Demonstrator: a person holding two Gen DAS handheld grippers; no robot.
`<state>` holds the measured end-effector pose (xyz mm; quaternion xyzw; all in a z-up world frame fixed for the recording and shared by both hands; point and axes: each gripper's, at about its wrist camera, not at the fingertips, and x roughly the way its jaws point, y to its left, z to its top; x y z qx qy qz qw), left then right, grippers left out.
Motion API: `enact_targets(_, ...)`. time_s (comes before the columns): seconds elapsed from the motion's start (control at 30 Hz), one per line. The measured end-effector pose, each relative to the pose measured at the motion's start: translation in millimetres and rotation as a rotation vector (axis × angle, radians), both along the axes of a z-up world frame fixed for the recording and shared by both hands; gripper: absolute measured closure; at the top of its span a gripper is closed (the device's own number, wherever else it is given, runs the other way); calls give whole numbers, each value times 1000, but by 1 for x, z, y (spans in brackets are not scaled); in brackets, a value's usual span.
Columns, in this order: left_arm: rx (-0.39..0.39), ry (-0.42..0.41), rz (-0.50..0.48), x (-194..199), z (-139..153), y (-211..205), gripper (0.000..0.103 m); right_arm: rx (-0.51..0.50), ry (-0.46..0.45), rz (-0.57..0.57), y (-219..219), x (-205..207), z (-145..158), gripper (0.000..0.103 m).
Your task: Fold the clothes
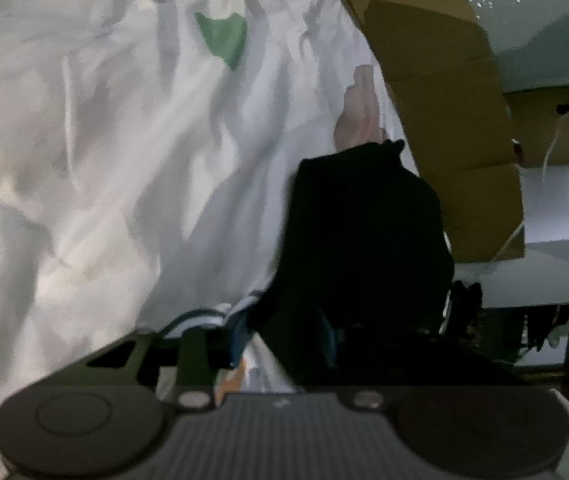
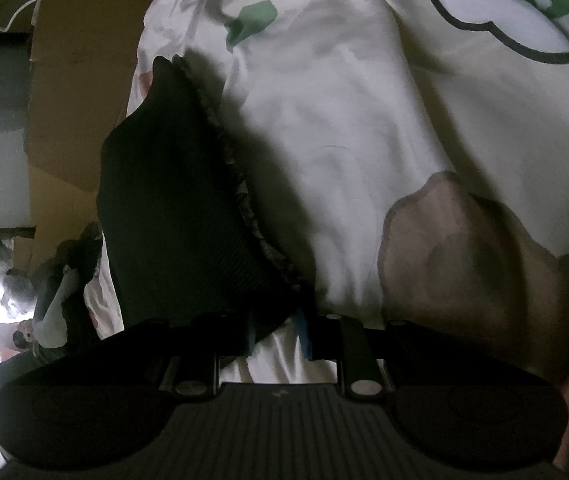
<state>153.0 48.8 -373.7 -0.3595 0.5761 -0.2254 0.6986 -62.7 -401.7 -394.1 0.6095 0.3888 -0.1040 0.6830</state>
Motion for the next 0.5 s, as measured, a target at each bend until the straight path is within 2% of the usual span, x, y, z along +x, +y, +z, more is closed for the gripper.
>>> enact_targets(0.17,1,-60,-53,12,2,-6,63,1,-3,-2,1,0,0,76)
enact_targets(0.5,-92,23,-102,20,-8,3,63,-14,-11,5,1,-1,2,76)
